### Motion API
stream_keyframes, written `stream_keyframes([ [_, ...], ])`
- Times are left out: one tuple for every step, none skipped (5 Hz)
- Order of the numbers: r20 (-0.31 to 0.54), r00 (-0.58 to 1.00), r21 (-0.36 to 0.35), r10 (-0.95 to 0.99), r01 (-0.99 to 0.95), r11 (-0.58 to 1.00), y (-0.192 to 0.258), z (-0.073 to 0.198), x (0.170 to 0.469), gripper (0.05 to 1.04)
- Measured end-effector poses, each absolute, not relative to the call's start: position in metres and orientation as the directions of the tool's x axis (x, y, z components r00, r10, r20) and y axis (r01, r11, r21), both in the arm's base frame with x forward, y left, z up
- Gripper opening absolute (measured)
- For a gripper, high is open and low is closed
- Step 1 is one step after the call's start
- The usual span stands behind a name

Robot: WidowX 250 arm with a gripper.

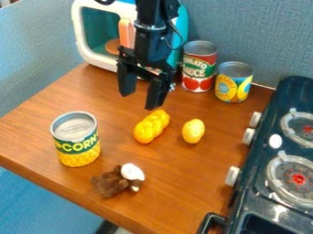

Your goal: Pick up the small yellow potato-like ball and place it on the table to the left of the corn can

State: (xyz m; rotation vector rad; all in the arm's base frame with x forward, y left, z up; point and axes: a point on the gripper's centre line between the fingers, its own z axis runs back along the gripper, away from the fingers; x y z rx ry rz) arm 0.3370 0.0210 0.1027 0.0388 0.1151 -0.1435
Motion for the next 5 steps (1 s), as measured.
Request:
stream_keyframes([
  [-0.161,0.977,0.022,-0.142,0.148,0.989,0.02,0.089,0.334,1.001],
  [-0.138,0.982,0.048,-0.132,0.139,0.989,0.009,0.09,0.342,1.001],
  [-0.145,0.973,0.033,-0.177,0.184,0.982,-0.018,0.09,0.349,1.001],
  [-0.114,0.976,0.017,-0.184,0.187,0.982,-0.025,0.092,0.354,1.001],
  [-0.088,0.984,0.008,-0.152,0.153,0.988,-0.038,0.087,0.361,1.001],
])
